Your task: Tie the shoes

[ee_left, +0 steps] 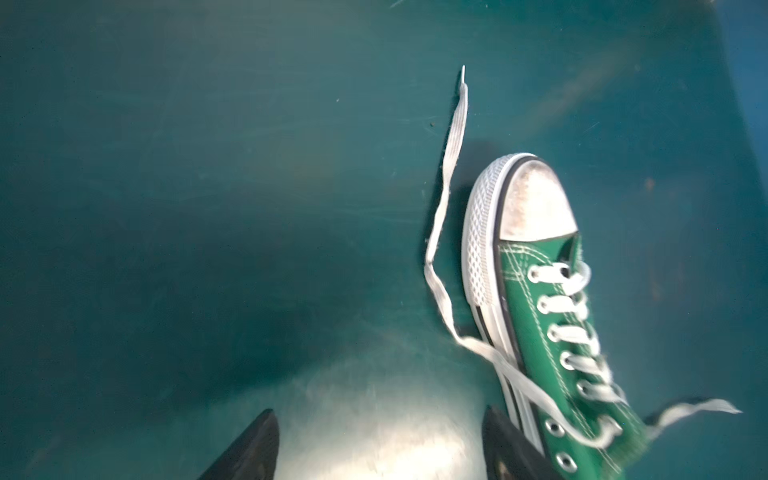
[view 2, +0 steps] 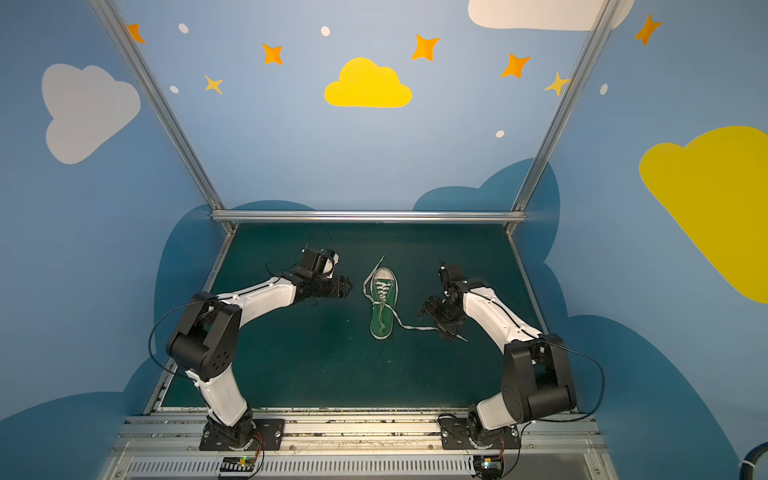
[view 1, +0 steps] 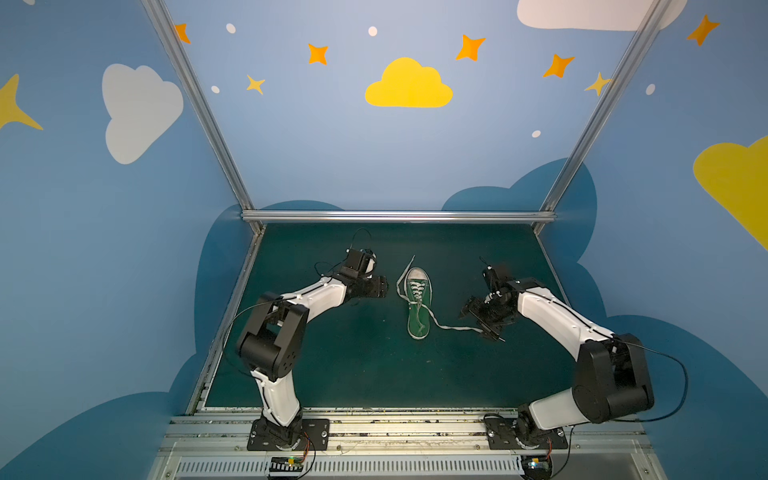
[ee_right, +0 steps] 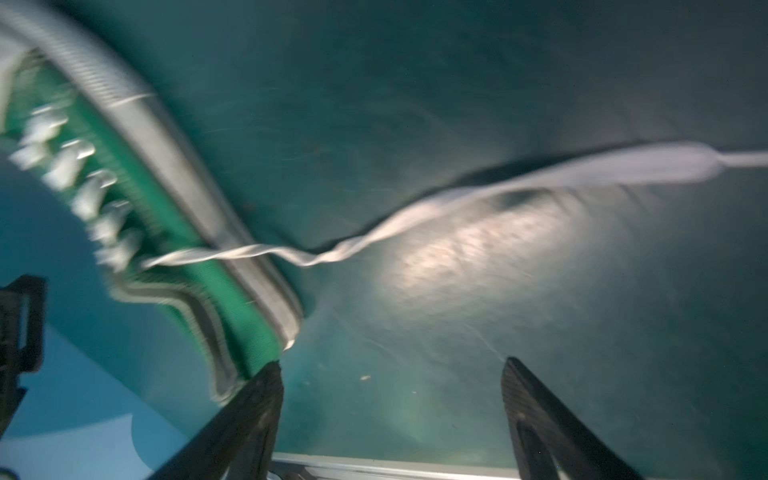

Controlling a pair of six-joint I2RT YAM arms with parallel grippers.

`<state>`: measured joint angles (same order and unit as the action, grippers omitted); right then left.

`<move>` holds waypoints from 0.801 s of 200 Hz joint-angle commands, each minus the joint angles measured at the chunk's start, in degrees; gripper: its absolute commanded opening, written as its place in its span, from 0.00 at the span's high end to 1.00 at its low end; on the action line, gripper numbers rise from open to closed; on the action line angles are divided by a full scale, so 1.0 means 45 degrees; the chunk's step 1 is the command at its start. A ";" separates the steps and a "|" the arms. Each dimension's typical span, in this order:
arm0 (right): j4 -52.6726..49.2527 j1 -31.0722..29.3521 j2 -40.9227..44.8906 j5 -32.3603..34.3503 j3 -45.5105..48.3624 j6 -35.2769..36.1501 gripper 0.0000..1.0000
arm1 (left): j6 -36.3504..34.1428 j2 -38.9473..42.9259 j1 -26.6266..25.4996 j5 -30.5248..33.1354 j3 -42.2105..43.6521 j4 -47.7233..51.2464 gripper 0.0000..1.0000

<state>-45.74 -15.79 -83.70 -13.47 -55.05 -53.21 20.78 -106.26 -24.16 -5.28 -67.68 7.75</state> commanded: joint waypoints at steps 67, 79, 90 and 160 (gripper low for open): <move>-0.0236 0.1099 0.0651 0.0442 0.0751 -0.0796 0.20 | -0.1059 -0.3192 -0.1225 0.1706 -0.3712 0.1344 0.46; -0.0222 0.1230 0.0613 0.0344 0.0768 -0.0721 0.20 | -0.1173 -0.3562 -0.1340 0.2137 -0.4174 0.1577 0.50; -0.0197 0.1320 0.0564 0.0297 0.0734 -0.0584 0.20 | -0.1271 -0.3821 -0.1469 0.2632 -0.4512 0.1780 0.52; -0.0298 0.1575 0.0370 0.0553 0.1033 -0.0469 0.20 | -0.1783 -0.5360 -0.1910 0.3776 -0.6227 0.2441 0.59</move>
<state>-46.19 -9.13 -81.62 -11.84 -51.83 -55.46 14.09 -128.90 -32.16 8.82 -94.24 16.53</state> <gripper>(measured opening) 0.797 0.418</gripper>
